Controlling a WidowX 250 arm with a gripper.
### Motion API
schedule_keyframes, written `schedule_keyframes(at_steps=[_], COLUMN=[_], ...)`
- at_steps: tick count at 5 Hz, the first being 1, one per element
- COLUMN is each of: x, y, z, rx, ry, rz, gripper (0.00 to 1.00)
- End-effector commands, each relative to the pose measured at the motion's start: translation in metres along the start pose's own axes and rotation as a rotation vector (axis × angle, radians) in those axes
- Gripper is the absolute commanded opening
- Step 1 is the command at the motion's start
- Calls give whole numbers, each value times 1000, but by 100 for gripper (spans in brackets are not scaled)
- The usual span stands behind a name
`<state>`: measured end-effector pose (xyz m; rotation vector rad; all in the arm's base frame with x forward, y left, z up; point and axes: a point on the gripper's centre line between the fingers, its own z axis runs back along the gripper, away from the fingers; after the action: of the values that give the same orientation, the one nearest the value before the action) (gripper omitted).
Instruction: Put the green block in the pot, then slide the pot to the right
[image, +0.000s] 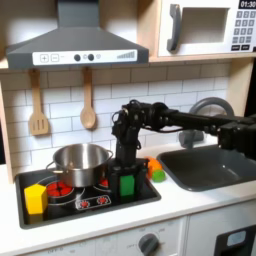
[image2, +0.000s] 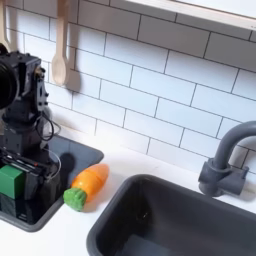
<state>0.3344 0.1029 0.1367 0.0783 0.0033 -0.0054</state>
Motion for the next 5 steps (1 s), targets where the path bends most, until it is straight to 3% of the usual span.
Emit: schedule_keyframes(at_steps=[1, 3, 5], x=[-1, 1, -5], y=[0, -1, 0], z=[0, 10, 34], rx=[-2, -15, -40], ry=[-1, -36, -53], rz=[-7, -14, -38], gripper=[0, 0, 0])
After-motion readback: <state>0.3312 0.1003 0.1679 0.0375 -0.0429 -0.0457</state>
